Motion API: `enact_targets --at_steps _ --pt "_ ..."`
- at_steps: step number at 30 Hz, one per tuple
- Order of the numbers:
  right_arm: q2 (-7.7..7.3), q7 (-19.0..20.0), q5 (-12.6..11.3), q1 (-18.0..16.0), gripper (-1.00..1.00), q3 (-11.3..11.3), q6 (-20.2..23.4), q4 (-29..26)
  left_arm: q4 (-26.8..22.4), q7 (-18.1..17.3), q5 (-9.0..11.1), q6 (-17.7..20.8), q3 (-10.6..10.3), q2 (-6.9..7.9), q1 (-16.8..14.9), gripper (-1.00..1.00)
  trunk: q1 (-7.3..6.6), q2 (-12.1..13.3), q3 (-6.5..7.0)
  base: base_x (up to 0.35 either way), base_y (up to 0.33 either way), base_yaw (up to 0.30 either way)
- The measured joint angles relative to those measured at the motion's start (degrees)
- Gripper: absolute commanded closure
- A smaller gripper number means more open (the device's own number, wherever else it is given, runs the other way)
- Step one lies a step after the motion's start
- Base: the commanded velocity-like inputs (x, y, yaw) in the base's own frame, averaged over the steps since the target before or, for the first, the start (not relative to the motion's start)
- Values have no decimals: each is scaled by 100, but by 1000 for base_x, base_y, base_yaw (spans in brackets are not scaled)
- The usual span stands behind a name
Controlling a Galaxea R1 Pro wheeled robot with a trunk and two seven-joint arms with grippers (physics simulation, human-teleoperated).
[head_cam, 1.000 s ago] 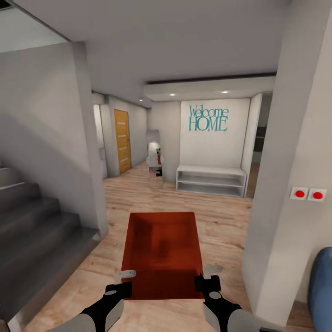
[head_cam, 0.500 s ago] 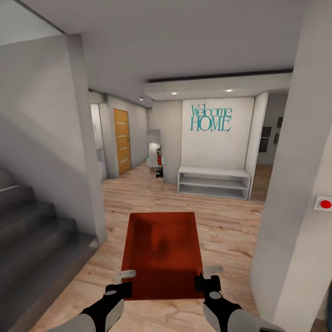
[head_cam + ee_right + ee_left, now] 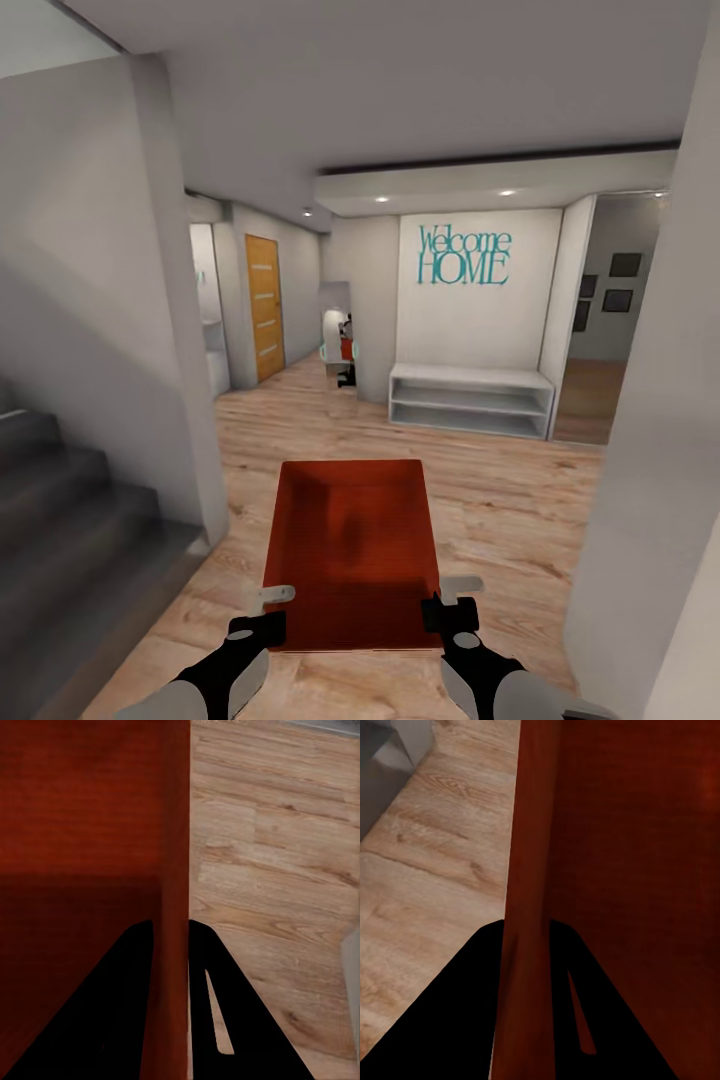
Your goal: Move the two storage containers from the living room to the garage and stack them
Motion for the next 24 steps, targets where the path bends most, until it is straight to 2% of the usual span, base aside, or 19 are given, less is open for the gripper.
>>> enact_targets --at_steps 24 --pt "0 1 3 0 100 -2 0 0 0 0 2 -1 -2 0 0 100 0 0 0 322 71 0"
